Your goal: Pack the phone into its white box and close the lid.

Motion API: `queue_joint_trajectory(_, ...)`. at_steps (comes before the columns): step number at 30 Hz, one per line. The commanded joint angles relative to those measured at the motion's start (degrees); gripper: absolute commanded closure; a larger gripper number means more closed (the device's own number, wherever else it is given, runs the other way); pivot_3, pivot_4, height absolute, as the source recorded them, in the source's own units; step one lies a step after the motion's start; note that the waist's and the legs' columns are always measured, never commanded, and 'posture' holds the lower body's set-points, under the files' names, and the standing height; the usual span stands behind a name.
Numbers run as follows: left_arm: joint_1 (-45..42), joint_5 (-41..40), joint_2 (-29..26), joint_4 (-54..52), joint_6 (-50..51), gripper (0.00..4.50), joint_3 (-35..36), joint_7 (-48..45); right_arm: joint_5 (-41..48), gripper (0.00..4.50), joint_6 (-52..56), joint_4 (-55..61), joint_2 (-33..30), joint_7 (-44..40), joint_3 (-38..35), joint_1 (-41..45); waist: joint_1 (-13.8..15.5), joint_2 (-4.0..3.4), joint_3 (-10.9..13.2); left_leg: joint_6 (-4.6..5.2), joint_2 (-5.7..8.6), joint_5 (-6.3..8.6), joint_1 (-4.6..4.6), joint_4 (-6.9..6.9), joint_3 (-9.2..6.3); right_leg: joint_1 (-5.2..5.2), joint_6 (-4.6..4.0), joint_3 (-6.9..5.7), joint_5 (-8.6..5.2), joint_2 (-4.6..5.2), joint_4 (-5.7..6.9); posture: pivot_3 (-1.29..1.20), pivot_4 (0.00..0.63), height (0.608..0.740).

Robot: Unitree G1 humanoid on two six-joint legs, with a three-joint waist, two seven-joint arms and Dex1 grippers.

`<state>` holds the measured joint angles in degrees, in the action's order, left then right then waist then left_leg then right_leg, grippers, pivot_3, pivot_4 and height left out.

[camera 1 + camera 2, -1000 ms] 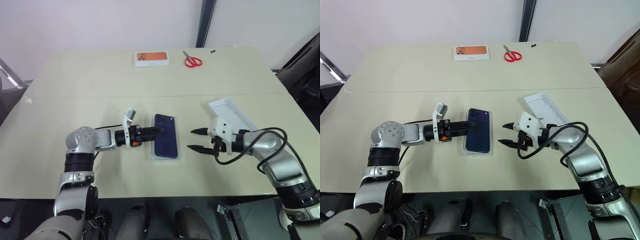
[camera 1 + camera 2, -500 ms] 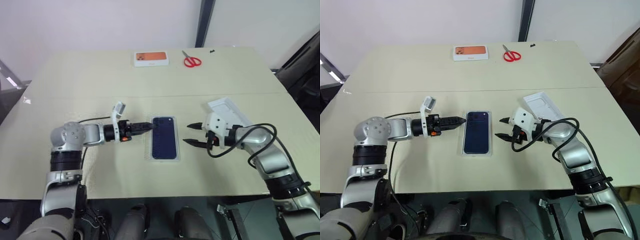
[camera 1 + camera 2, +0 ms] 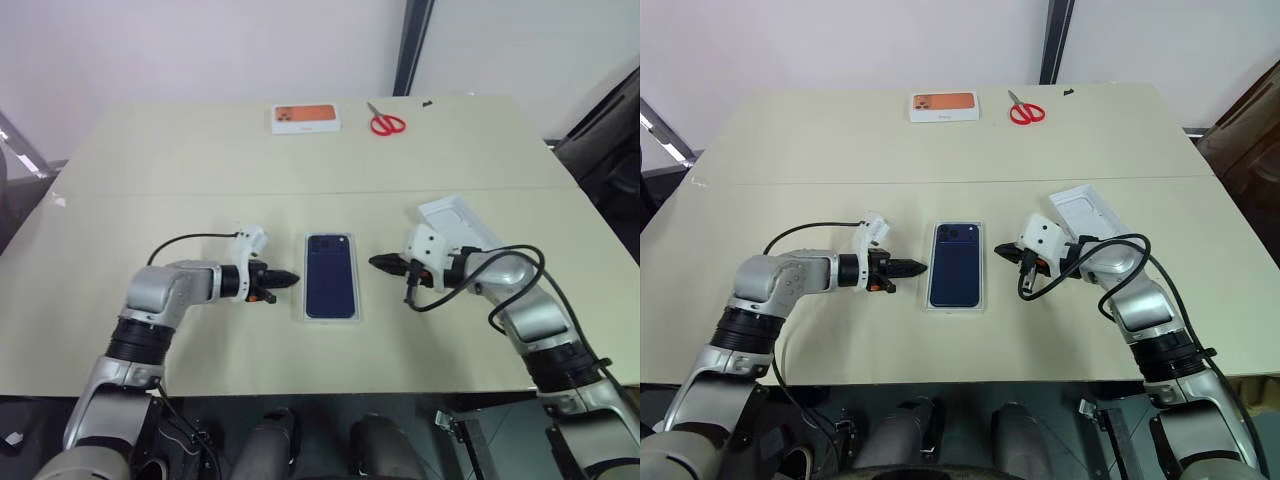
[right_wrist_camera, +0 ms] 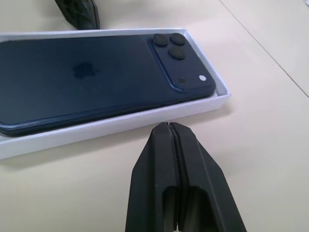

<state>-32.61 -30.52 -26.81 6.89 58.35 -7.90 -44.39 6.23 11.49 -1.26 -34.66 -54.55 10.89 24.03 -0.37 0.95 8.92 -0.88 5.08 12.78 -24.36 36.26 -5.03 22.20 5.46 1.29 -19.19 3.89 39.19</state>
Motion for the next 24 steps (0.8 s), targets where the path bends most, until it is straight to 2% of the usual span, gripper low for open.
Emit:
queue_joint_trajectory(1,-0.2,1.2,3.0,0.9,0.8,4.47,-2.5,0.8,-0.4,4.5,0.5,3.4,1.5,1.3,0.8,-1.2,0.4,-0.01,0.0,0.0,0.01,0.0,0.0,0.02,0.0,-0.01,0.0,0.0,0.0,0.01,0.0,0.0,0.15,0.734)
queue_joint_trajectory(8,-3.8,0.8,8.8,1.6,2.9,4.47,-3.2,-0.1,0.4,4.5,1.6,6.3,-1.9,-0.4,-1.1,-4.6,1.4,0.01,0.0,0.13,0.07,0.07,-0.03,0.27,-0.01,-0.15,0.02,-0.05,0.0,0.05,-0.02,0.0,0.15,0.734)
queue_joint_trajectory(16,-3.6,2.2,7.8,2.0,2.5,4.47,-3.7,-1.5,3.8,4.5,3.7,6.9,-5.9,-0.9,-7.4,-5.1,0.9,0.01,0.0,0.17,0.03,0.09,-0.02,0.3,-0.01,-0.16,0.02,-0.05,-0.01,0.01,-0.02,0.0,0.15,0.734)
queue_joint_trajectory(20,-3.2,2.1,7.9,1.9,2.5,4.47,-3.1,-2.0,-0.3,4.5,-0.6,3.1,-10.5,-1.0,-7.1,-7.5,1.0,0.02,0.0,0.17,0.03,0.09,-0.02,0.3,0.01,-0.15,0.02,-0.03,-0.01,0.01,-0.02,0.0,0.15,0.734)
queue_joint_trajectory(24,-3.0,1.8,9.5,1.1,3.1,4.47,-3.5,-1.5,-2.1,4.5,-2.2,2.2,-10.1,0.0,-5.1,-7.8,0.9,0.01,0.0,0.17,0.03,0.09,-0.02,0.3,0.01,-0.15,0.02,-0.03,-0.01,0.01,-0.02,0.0,0.15,0.734)
